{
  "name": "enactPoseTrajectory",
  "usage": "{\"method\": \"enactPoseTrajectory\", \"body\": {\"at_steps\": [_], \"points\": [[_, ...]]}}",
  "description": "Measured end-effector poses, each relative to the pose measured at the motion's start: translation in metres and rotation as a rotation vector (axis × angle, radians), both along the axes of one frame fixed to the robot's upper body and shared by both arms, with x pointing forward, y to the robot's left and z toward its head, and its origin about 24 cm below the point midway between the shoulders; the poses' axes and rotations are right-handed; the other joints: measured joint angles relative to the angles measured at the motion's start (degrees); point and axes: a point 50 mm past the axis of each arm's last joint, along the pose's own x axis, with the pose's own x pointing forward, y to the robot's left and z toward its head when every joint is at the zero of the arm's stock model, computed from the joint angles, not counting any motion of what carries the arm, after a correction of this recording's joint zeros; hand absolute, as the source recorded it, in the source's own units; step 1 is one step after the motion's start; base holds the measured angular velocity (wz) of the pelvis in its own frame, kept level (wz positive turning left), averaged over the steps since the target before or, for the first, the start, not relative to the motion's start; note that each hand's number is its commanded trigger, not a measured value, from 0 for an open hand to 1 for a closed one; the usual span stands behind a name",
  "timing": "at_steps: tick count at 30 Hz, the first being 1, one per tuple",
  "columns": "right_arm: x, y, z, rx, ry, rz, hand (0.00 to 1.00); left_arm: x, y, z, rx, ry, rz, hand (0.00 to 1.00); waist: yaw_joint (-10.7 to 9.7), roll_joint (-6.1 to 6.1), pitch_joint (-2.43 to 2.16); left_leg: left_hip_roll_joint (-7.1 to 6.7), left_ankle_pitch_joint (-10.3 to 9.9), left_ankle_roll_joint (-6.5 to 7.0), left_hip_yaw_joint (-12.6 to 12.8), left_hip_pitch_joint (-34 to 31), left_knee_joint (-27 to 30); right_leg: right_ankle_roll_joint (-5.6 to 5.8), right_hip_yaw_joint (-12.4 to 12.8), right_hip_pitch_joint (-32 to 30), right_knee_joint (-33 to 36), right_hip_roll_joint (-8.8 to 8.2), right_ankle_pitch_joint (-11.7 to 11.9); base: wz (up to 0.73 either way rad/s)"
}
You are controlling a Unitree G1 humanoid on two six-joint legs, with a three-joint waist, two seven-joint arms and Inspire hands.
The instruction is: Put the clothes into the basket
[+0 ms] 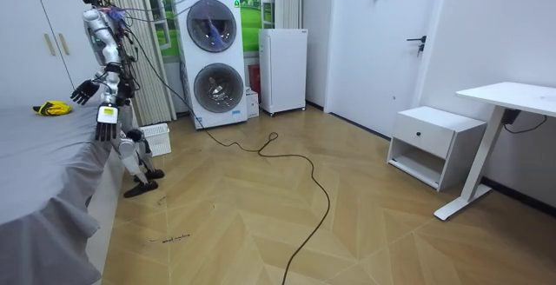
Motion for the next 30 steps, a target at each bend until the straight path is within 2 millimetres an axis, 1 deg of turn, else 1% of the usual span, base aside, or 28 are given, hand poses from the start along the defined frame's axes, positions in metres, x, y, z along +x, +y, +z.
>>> {"method": "enactPoseTrajectory", "body": {"at_steps": [1, 3, 5, 7, 9, 12, 13, 15, 18, 20, 22, 23, 24, 26, 27, 29, 30], "points": [[0.002, -0.001, 0.002, -0.015, -0.007, -0.008, 0.0, 0.001, 0.0, 0.0, -0.001, -0.001, 0.0, 0.0, -0.08, -0.31, 0.07, -0.03, -0.01, -0.02, 0.0, 0.1, -0.38, 0.24, 0.0, -0.07, 0.0, -0.01, -0.13, 0.0], [0.005, -0.002, 0.004, -0.033, -0.015, -0.025, 0.0, 0.003, 0.0, 0.0, -0.005, 0.0, 0.002, 0.0, -0.34, -0.6, 0.22, -0.08, -0.04, -0.06, 0.0, 0.03, -0.85, 1.37, -0.72, -0.21, 0.02, -0.17, -0.62, 0.1], [0.008, -0.003, 0.008, -0.055, -0.028, -0.042, 0.0, 0.004, 0.0, -0.001, -0.008, 0.007, -0.001, 0.0, -1.07, -0.58, 0.22, -0.16, -0.07, -0.07, 0.11, -0.19, -0.95, 4.53, -1.71, -0.18, 0.02, -0.45, -1.64, 0.2], [0.011, -0.003, 0.01, -0.076, -0.034, -0.051, 0.0, 0.006, 0.001, -0.001, -0.013, 0.01, -0.01, 0.0, -1.19, -0.6, 0.22, -0.18, -0.08, -0.04, 0.08, -0.28, -1.1, 5.7, -2.15, -0.28, -0.02, -0.6, -1.99, 0.14], [0.015, -0.007, 0.013, -0.094, -0.041, -0.062, 0.0, 0.006, 0.002, -0.002, -0.024, 0.017, -0.016, 0.0, -1.05, -0.63, 0.24, -0.54, -0.14, 0.07, -0.01, -0.37, -1.41, 5.77, -2.25, -0.66, -0.07, -0.76, -2.03, 0.06], [0.023, -0.012, 0.02, -0.13, -0.063, -0.091, 0.0, 0.005, 0.003, -0.003, -0.034, 0.029, -0.024, 0.0, -1.13, -0.69, 0.25, -1.08, -0.14, 0.3, -0.64, -1.61, -1.44, 5.83, -3.14, -1.61, 0.12, -1.28, -2.06, 0.11], [0.027, -0.014, 0.022, -0.135, -0.073, -0.103, 0.0, 0.005, 0.004, -0.003, -0.034, 0.036, -0.023, 0.0, -1.07, -0.86, 0.14, -1.26, -0.11, 0.4, -0.76, -2.01, -1.63, 5.83, -3.15, -2.1, 0.15, -1.41, -2.06, 0.04], [0.033, -0.014, 0.026, -0.142, -0.09, -0.112, 0.0, 0.004, 0.004, -0.004, -0.038, 0.052, -0.022, 0.0, -1.07, -0.95, 0.16, -1.56, -0.12, 0.59, -1.58, -2.38, -1.86, 5.79, -3.18, -2.53, 0.15, -1.62, -2.04, 0.03], [0.047, -0.015, 0.033, -0.186, -0.109, -0.1, 0.0, 0.005, 0.004, -0.005, -0.042, 0.066, -0.023, 0.0, -1.03, -0.94, 0.16, -1.91, -0.41, 1.07, -1.75, -3.3, -1.86, 5.73, -3.67, -3.32, 0.11, -1.92, -1.99, 0.05], [0.052, -0.016, 0.037, -0.196, -0.122, -0.096, 0.0, 0.006, 0.005, -0.005, -0.042, 0.073, -0.023, 0.0, -0.86, -0.93, 0.16, -2.14, -0.49, 1.22, -1.98, -3.4, -1.86, 5.72, -4.06, -3.35, 0.12, -2.19, -1.99, 0.1], [0.058, -0.02, 0.042, -0.212, -0.141, -0.093, 0.0, 0.006, 0.006, -0.005, -0.042, 0.084, -0.023, 0.0, 0.11, -0.9, 0.18, -2.29, -0.47, 1.33, -2.54, -3.65, -1.87, 5.72, -4.98, -3.44, 0.14, -2.72, -1.99, 0.08], [0.062, -0.021, 0.045, -0.227, -0.148, -0.091, 0.0, 0.007, 0.007, -0.005, -0.04, 0.084, -0.025, 0.0, 0.27, -0.9, 0.19, -2.51, -0.45, 1.44, -3.44, -4.08, -1.89, 5.72, -5.55, -3.77, 0.18, -2.9, -1.99, 0.15], [0.064, -0.022, 0.046, -0.24, -0.147, -0.09, 0.0, 0.007, 0.008, -0.005, -0.038, 0.085, -0.027, 0.0, 0.32, -0.94, 0.23, -2.6, -0.38, 1.67, -3.79, -4.24, -1.94, 5.72, -6.16, -3.95, 0.22, -3.0, -1.99, 0.26], [0.065, -0.026, 0.044, -0.27, -0.128, -0.098, 0.0, 0.01, 0.011, -0.004, -0.032, 0.09, -0.044, 0.0, 0.55, -0.99, 0.32, -2.96, -0.25, 1.89, -6.11, -4.32, -2.19, 5.72, -6.43, -4.07, 0.45, -3.14, -1.99, 0.28], [0.067, -0.028, 0.044, -0.283, -0.119, -0.109, 0.0, 0.011, 0.011, -0.004, -0.032, 0.094, -0.059, 0.0, 0.67, -0.98, 0.52, -3.18, -0.24, 1.89, -6.91, -4.35, -2.23, 5.72, -6.43, -4.07, 0.27, -3.24, -1.99, 0.19], [0.073, -0.03, 0.045, -0.292, -0.114, -0.116, 0.0, 0.013, 0.012, -0.004, -0.034, 0.094, -0.072, 0.0, 0.83, -0.82, 0.83, -3.4, -0.25, 1.91, -6.97, -5.15, -2.18, 5.71, -6.71, -4.33, 0.04, -3.4, -1.98, 0.12], [0.077, -0.032, 0.045, -0.298, -0.104, -0.122, 0.0, 0.016, 0.012, -0.004, -0.032, 0.091, -0.085, 0.0, 0.96, -0.71, 0.89, -3.54, -0.09, 2.18, -7.12, -6.0, -2.18, 5.69, -6.93, -5.13, 0.2, -3.54, -1.97, 0.13]]}}
